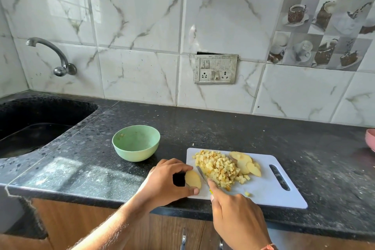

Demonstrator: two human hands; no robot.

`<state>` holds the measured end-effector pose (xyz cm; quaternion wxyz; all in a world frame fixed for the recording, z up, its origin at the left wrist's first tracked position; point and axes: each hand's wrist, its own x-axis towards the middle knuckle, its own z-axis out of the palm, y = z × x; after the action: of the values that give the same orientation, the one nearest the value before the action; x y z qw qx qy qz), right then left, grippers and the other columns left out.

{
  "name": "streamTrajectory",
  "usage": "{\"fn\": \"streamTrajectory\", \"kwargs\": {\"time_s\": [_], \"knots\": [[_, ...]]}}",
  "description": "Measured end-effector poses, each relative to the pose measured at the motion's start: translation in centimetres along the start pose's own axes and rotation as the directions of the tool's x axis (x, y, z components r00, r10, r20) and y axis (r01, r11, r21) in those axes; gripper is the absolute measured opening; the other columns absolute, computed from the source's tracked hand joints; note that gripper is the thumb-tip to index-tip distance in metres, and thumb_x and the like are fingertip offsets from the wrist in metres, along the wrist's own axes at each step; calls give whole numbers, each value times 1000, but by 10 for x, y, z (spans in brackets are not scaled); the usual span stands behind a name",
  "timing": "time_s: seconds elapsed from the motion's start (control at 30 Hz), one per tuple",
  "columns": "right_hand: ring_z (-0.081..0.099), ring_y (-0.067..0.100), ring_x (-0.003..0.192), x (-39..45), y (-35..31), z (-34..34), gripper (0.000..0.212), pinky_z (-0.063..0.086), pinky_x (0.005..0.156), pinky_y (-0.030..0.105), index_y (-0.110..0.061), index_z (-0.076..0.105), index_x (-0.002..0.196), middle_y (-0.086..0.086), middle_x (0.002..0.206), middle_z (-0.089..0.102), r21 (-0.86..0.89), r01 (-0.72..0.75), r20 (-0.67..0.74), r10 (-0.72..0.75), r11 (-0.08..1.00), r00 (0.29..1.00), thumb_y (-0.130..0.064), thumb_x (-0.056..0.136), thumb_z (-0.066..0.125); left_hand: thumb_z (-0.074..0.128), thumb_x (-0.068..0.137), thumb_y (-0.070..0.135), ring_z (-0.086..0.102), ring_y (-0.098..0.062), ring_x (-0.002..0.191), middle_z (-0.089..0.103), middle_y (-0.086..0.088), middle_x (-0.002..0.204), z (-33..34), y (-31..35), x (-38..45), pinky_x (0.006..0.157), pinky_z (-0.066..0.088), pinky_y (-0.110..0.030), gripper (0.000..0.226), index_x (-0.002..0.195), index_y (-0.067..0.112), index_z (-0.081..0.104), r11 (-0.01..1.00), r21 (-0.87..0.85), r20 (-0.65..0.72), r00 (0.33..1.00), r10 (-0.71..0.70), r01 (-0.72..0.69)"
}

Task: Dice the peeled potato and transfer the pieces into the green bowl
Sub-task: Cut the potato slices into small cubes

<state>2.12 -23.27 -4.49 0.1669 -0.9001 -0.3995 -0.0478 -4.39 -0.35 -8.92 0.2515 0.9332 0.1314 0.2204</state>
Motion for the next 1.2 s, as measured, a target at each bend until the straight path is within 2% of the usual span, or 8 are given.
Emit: {"fn": "streamTrajectory", "kwargs": {"time_s": [0.1, 0.23, 0.37, 0.5, 0.77, 0.87, 1.07, 1.2], "knots": [[43, 7, 52, 4, -6, -4, 53, 24, 43, 20, -50, 22, 159, -12, 61, 39, -26, 2, -23, -3, 1000, 1000, -43, 108, 30, 69, 61, 92, 46, 5, 122, 58, 35, 125, -1, 2, 0, 107, 43, -29, 88, 137, 47, 63, 1000, 1, 13, 1000, -15, 15], [52, 7, 64, 5, -12, -7, 52, 34, 52, 15, -45, 25, 160, -13, 77, 54, -7, 36, -55, -36, 999, 998, -42, 108, 30, 75, 62, 87, 49, 3, 119, 59, 30, 122, -2, -3, -2, 104, 45, -22, 86, 134, 40, 67, 1000, -16, -22, 1000, -12, 12], [49, 8, 67, 3, -15, -10, 52, 27, 49, 17, -43, 26, 160, -11, 85, 60, -25, 38, -52, -39, 999, 998, -41, 109, 30, 74, 63, 86, 50, 3, 114, 61, 32, 114, 0, -4, 1, 97, 43, -16, 76, 125, 43, 71, 1000, -11, -15, 1000, -16, 16], [64, 12, 82, 2, -16, -6, 53, 50, 63, 27, -40, 27, 160, -5, 99, 70, -70, 63, 6, -63, 996, 998, -38, 107, 32, 81, 62, 82, 51, 6, 111, 64, 31, 110, 1, -6, 3, 90, 39, -10, 69, 120, 45, 74, 997, -49, -5, 999, -52, 51], [68, 23, 92, 16, -32, 0, 63, 52, 73, 35, -30, 27, 162, 2, 101, 73, -245, 67, 81, -48, 967, 996, -15, 101, 37, 88, 59, 74, 55, 2, 109, 66, 28, 107, 1, -6, 10, 95, 46, -23, 61, 111, 46, 77, 985, -100, 61, 989, -137, 143], [67, 25, 93, 17, -33, 1, 67, 52, 74, 37, -27, 24, 163, 4, 101, 71, -252, 77, 117, -49, 965, 992, -10, 99, 37, 89, 59, 73, 56, 0, 108, 66, 27, 106, -1, -5, 12, 93, 47, -23, 62, 113, 45, 77, 983, -95, 64, 986, -152, 158], [59, 26, 82, -7, -19, -3, 66, 44, 67, 36, -30, 12, 165, 4, 91, 62, -211, 95, 184, -56, 973, 981, -19, 104, 36, 93, 60, 67, 58, 3, 105, 68, 25, 106, -3, -1, 11, 88, 45, -16, 62, 115, 42, 78, 978, -111, 57, 984, -169, 174], [68, 26, 101, -26, -12, -12, 72, 48, 80, 34, -38, -2, 163, 8, 103, 68, -190, 53, 277, 2, 980, 961, -26, 104, 38, 93, 59, 69, 58, 3, 105, 67, 25, 105, -3, 0, 10, 90, 47, -19, 63, 114, 42, 77, 977, -112, 59, 983, -176, 182]]}}
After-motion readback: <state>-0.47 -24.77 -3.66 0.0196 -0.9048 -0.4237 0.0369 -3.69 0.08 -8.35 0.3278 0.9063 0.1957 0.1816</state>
